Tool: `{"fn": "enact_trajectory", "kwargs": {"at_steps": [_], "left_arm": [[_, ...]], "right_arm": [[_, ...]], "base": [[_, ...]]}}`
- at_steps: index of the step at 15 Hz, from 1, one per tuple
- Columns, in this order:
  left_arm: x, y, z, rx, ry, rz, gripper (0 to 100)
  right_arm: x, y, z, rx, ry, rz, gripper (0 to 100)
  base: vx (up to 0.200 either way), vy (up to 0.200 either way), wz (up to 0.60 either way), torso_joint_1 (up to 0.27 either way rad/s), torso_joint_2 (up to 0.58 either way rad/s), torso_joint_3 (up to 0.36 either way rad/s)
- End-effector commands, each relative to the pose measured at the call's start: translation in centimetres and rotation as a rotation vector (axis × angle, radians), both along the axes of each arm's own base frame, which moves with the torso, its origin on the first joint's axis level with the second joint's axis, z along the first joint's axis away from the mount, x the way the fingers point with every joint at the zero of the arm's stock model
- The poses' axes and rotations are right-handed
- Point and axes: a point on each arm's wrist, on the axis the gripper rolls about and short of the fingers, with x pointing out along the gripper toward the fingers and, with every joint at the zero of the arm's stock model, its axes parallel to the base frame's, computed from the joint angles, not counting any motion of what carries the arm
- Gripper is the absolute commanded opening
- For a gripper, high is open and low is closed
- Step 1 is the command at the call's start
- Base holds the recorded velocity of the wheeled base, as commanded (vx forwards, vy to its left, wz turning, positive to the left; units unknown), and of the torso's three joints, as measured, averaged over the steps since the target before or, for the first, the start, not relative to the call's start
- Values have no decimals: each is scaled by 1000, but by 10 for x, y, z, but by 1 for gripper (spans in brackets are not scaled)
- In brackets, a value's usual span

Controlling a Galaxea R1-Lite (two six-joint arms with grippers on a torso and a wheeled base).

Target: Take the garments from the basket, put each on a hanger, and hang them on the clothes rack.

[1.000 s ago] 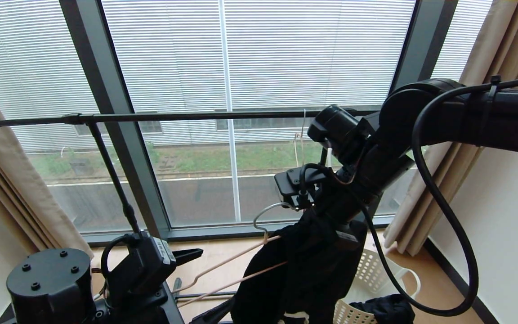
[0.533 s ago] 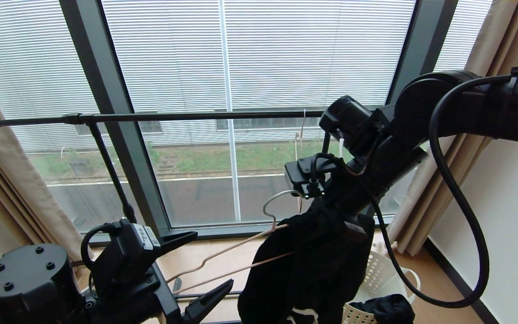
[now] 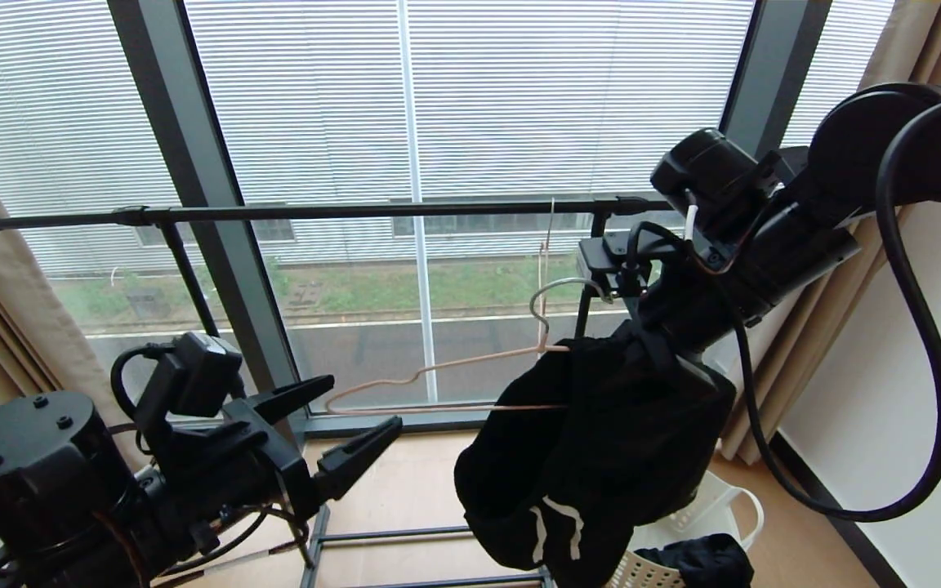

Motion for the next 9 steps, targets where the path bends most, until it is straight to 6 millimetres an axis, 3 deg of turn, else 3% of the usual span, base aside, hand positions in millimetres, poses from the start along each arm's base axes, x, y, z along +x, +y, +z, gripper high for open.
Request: {"fn": "enact_trajectory", "kwargs": {"at_steps": [1,6,9], "left_arm": [[15,7,0,-39,26,40,100],[35,29,-8,-168,169,-4,100],[41,43,-24,-247,326,-107,100]], "right_arm": [[0,-7,6,11,-10,-31,0],[1,-19,13,25,-26,-72,0],[-1,-26,24,79,-37,-83,0]], "base": [[0,0,0,0,0,0],[0,0,0,0,0,0],[0,0,0,0,0,0]]}}
